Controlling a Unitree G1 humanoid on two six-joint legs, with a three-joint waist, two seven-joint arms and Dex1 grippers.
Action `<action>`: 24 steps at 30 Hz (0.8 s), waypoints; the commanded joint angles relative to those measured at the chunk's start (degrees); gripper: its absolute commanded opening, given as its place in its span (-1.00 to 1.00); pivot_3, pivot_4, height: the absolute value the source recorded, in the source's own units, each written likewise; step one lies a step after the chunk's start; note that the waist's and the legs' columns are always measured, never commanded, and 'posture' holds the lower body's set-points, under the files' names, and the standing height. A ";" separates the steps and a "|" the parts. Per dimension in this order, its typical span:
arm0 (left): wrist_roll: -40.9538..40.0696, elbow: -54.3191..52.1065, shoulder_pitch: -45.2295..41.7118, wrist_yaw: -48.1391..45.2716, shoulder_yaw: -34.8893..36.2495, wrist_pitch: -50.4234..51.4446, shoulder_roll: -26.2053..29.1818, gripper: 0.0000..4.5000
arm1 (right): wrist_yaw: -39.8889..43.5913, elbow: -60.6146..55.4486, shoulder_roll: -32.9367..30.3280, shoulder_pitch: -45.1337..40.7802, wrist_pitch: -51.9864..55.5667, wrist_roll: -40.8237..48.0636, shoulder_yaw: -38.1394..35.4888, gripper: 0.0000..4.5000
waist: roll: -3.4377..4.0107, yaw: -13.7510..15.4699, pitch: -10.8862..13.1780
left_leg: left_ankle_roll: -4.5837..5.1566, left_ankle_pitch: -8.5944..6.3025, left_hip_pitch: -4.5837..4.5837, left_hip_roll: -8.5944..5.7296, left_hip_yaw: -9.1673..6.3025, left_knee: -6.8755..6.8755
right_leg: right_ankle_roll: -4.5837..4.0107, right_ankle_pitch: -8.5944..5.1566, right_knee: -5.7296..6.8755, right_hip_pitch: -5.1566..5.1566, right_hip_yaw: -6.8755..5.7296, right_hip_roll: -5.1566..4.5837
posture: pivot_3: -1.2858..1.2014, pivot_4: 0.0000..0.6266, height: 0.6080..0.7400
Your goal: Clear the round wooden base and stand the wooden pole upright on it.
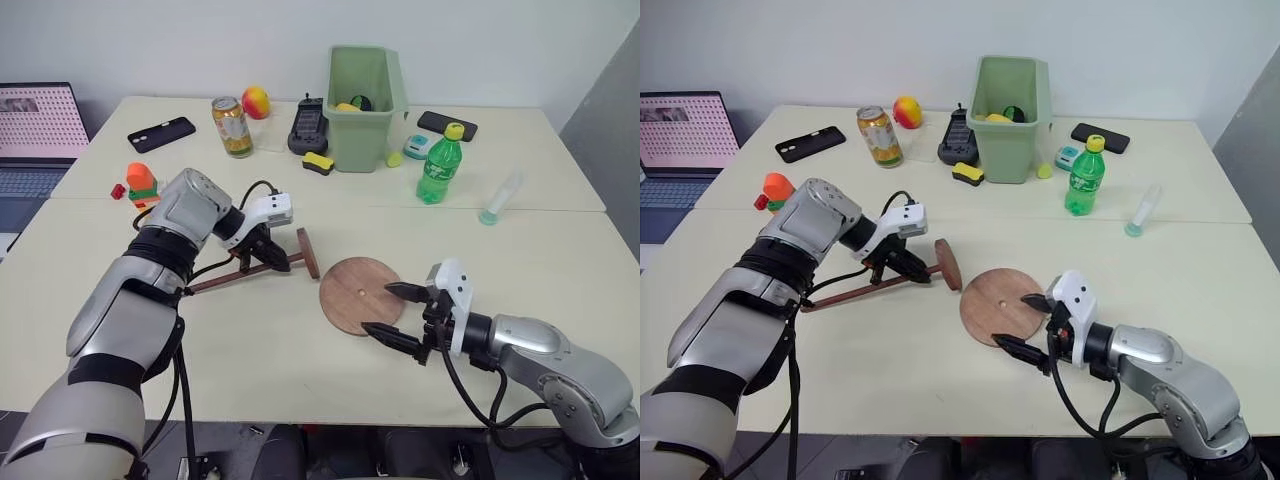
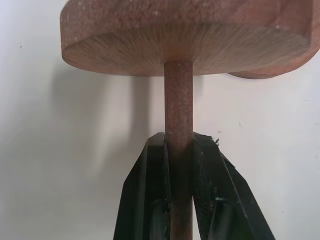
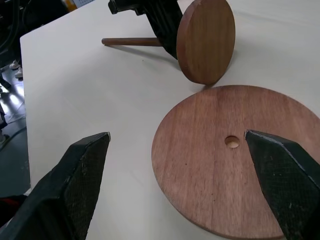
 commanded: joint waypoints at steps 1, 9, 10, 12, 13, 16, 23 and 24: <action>-1.27 1.99 -4.21 1.01 5.39 1.87 0.68 -0.89 | -0.40 -2.25 0.70 -0.72 -0.01 2.81 -2.83 1.00 | 0.00 0.00 0.00 | 0.00 0.00 0.00 0.00 0.00 0.00 | 0.00 0.00 0.00 0.00 0.00 0.00 | 0.03 -0.52 1.00; -21.91 -7.70 -7.68 21.41 36.72 2.90 -3.27 -0.89 | 0.23 -6.69 1.45 3.83 -2.72 10.09 -10.39 1.00 | -0.04 0.17 0.01 | 0.00 0.00 -0.07 0.21 -0.31 0.05 | 0.04 -0.02 0.08 0.00 -0.10 -0.23 | 0.03 -0.52 1.00; -25.06 -13.28 -6.42 21.78 37.99 8.55 -4.16 -0.89 | 0.96 -8.12 1.08 6.59 -3.41 10.43 -11.05 1.00 | -0.04 0.14 0.01 | 0.00 0.00 -0.07 0.21 -0.32 0.05 | 0.06 -0.03 0.10 0.00 -0.08 -0.42 | 0.03 -0.52 1.00; -31.47 -22.53 -4.07 22.23 39.80 17.39 -6.41 -0.89 | 2.92 -9.74 -0.23 10.89 -4.78 10.18 -11.58 1.00 | -0.02 0.14 -0.01 | -0.10 0.06 -0.04 0.13 -0.34 0.05 | 0.07 -0.04 0.15 0.01 -0.05 -0.50 | 0.03 -0.52 1.00; -34.39 -26.46 -2.88 22.92 40.85 20.18 -7.45 -0.89 | 3.79 -10.27 -0.87 12.51 -5.45 9.79 -11.54 1.00 | 0.00 0.15 -0.03 | -0.12 0.07 -0.04 0.11 -0.35 0.05 | 0.08 -0.05 0.19 0.03 -0.05 -0.50 | 0.03 -0.52 1.00; -41.18 -37.25 2.69 33.39 45.25 22.28 -16.05 -0.89 | 5.35 -9.78 -1.87 16.27 -8.30 6.97 -10.18 1.00 | -0.02 0.36 -0.04 | -0.12 0.08 0.02 0.02 -0.35 0.14 | 0.10 -0.06 0.31 0.08 -0.02 -0.52 | 0.03 -0.52 1.00; -42.33 -45.88 16.94 43.17 43.06 13.66 -30.23 -0.89 | 3.87 -6.90 -1.58 19.06 -13.08 1.12 -9.97 1.00 | 0.01 0.10 -0.05 | -0.09 0.07 0.09 0.01 -0.33 0.76 | 0.08 -0.04 0.72 0.20 0.05 -0.32 | 0.03 -0.52 1.00; -41.65 -46.22 18.83 43.65 42.04 12.13 -31.50 -0.89 | 3.66 -6.61 -1.48 19.67 -13.37 0.67 -10.09 1.00 | 0.02 0.16 -0.06 | -0.09 0.07 0.11 -0.01 -0.31 0.76 | 0.08 -0.04 0.72 0.22 0.04 -0.27 | 0.03 -0.52 1.00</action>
